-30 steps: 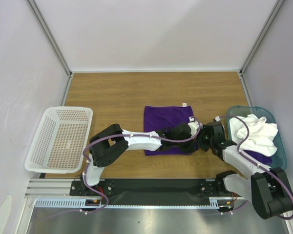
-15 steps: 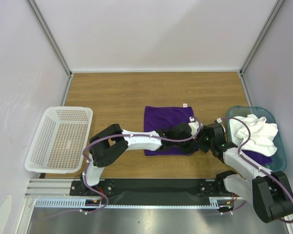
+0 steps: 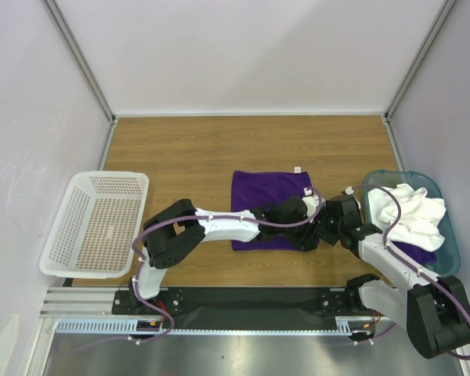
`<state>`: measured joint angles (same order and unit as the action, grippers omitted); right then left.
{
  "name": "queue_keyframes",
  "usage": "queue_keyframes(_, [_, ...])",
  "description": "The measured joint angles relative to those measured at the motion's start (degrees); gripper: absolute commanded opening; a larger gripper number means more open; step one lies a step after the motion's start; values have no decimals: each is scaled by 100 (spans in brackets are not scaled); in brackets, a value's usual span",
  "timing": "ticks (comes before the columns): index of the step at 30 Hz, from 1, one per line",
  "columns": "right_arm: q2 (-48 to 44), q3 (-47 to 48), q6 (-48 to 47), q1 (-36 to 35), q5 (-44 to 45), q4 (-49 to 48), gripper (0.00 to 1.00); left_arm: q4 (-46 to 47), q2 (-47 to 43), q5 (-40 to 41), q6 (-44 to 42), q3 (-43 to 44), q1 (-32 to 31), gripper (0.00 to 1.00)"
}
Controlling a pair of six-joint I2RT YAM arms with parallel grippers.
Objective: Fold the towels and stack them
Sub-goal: Fold the towel
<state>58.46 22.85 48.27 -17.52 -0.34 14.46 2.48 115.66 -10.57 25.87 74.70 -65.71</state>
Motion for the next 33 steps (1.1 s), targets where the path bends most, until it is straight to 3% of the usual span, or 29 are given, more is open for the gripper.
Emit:
queue_keyframes(4, [0,280,-208,-9,4,354,62,-188,-376,234,-4,-229,2,66])
queue_keyframes(8, [-63,601,-404,-20,105,671,62,-479,-1331,588,37,-876,61,70])
queue_keyframes(17, [-149,673,-367,-208,127,1283,57,-1207,-3359,1703,933,-2820,588,72])
queue_keyframes(24, [-153,673,-98,-503,173,1799,56,-1569,-4376,2063,1917,-4092,951,68])
queue_keyframes(31, [-44,673,79,-640,269,2070,55,-1276,-4693,2116,2212,-4365,949,48])
queue_keyframes(33, [37,673,114,-643,258,2057,54,-1191,-4656,2127,2131,-4419,942,47])
